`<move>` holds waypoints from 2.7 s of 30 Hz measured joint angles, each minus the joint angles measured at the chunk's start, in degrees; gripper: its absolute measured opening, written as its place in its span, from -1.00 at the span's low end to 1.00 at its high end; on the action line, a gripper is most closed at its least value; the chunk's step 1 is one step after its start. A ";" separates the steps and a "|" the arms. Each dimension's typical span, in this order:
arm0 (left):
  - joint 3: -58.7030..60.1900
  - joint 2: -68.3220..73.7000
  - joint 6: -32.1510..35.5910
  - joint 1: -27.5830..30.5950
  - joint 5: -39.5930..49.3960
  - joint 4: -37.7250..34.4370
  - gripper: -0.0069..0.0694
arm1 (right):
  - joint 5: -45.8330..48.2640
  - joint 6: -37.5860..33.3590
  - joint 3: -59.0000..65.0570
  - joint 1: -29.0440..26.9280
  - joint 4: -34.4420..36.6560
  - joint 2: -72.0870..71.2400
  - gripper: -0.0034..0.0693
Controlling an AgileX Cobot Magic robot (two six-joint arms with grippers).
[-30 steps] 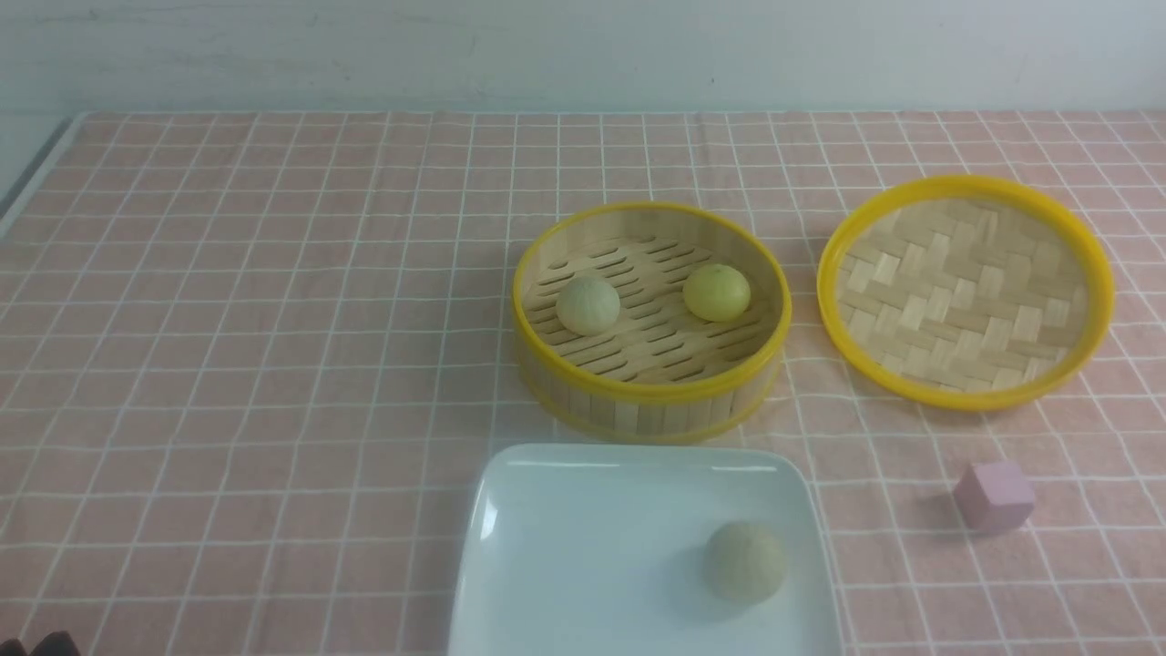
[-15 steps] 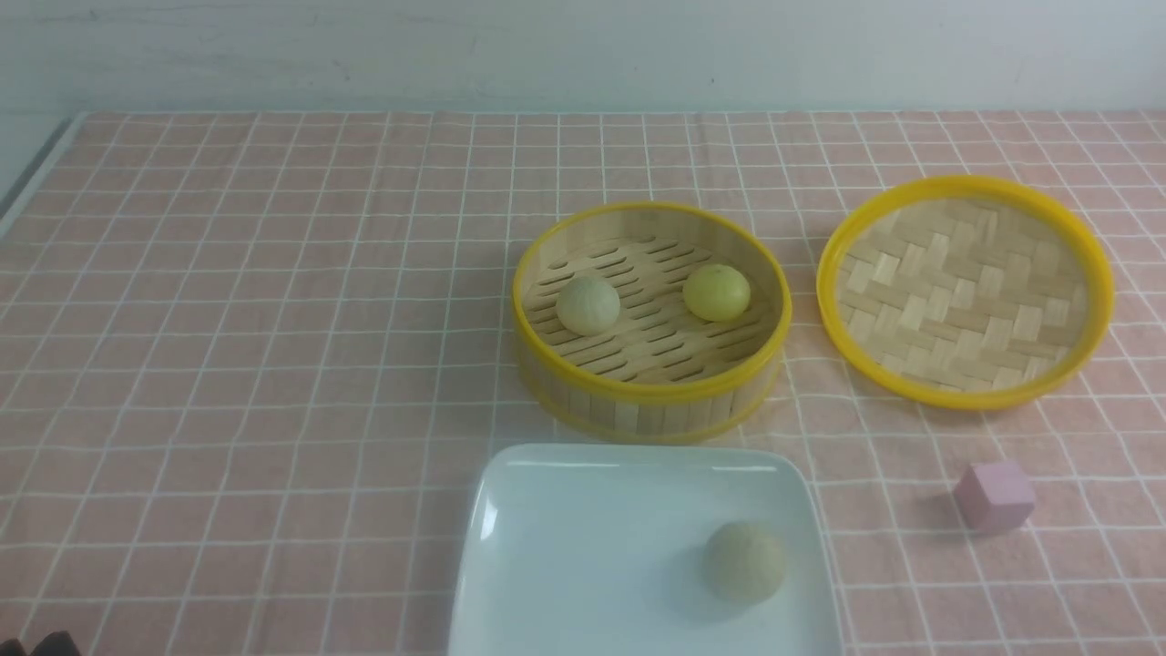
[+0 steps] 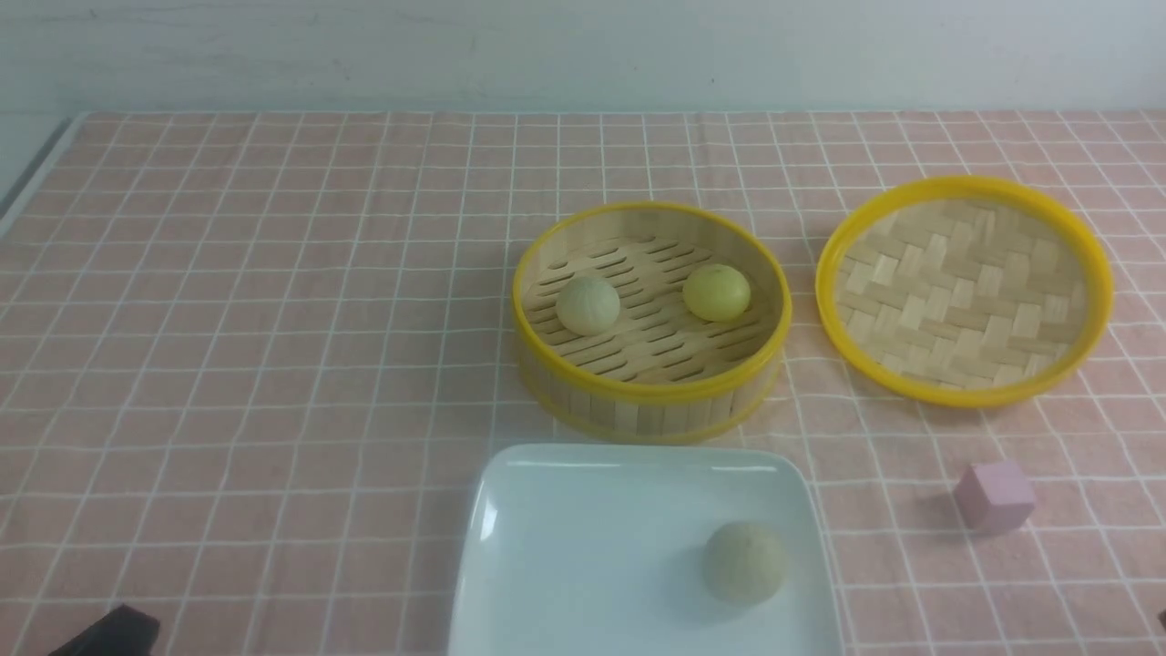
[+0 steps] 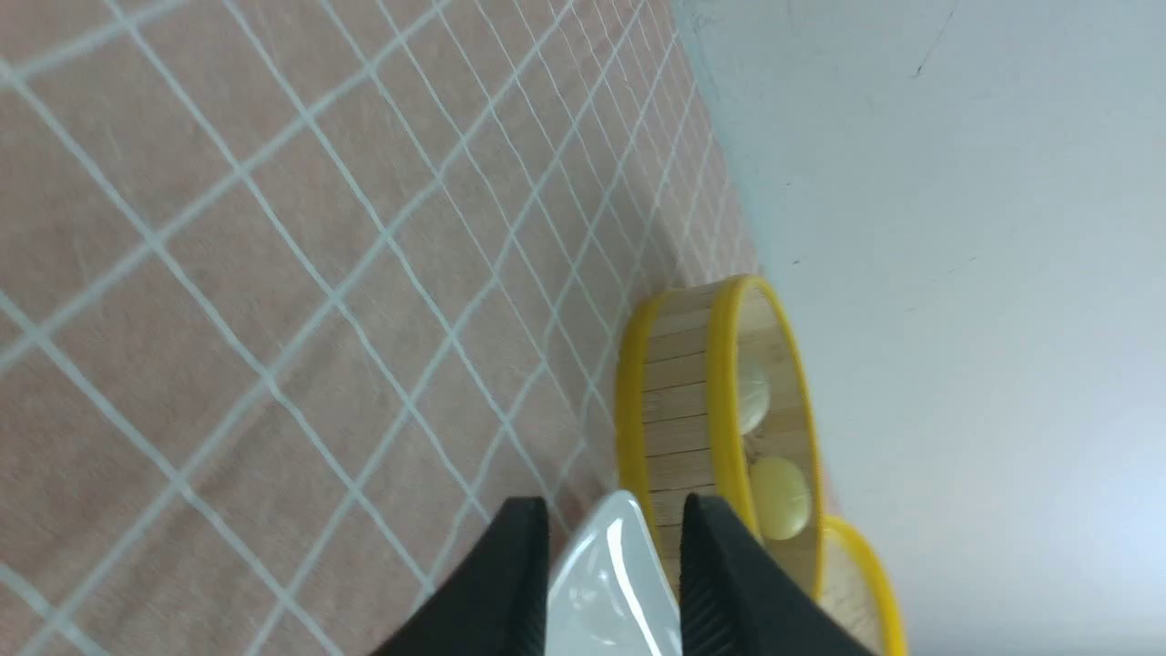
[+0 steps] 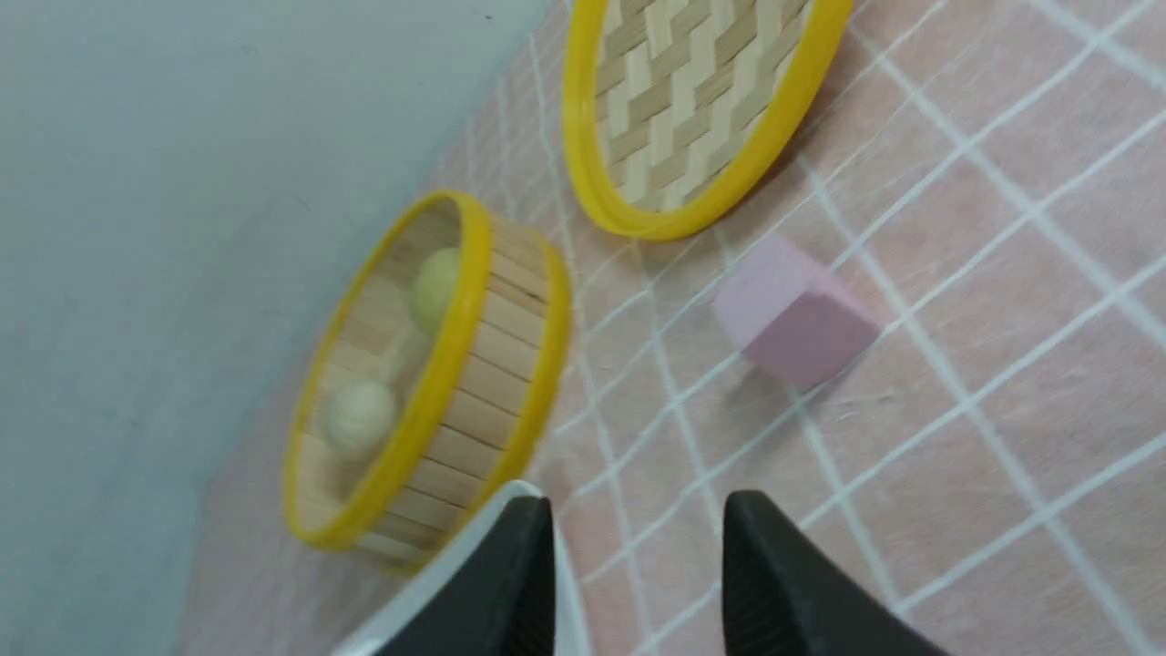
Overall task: Put the steamed buns into the plate on the pink tablecloth.
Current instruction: 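Reach toward a bun in the bamboo steamer with the right gripper, then move the steamed bun from the bamboo steamer onto the white plate with the right gripper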
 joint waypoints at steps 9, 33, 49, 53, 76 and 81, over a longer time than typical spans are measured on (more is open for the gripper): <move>-1.74 0.00 2.59 -0.19 -1.10 -2.81 -0.26 | -1.53 -0.39 -2.65 0.00 5.36 0.00 -0.26; -31.46 51.05 37.73 -0.29 31.61 0.42 -0.80 | 25.75 -49.16 -51.15 10.33 6.25 73.88 -0.64; -31.53 52.17 38.97 -0.29 30.49 -0.36 -0.73 | 22.40 -37.84 -100.65 17.76 -20.44 120.09 -0.11; -31.53 52.17 38.97 -0.29 30.49 -0.40 -0.71 | 25.40 -34.57 -105.76 17.76 -22.29 125.53 -0.31; -31.53 52.17 39.19 -0.29 30.55 -0.40 -0.64 | 23.59 -32.73 -67.92 37.11 -8.95 95.17 -0.83; -31.53 52.17 39.21 -0.29 30.49 -0.40 -0.63 | 14.41 -32.35 -60.42 40.71 -10.17 98.08 -0.36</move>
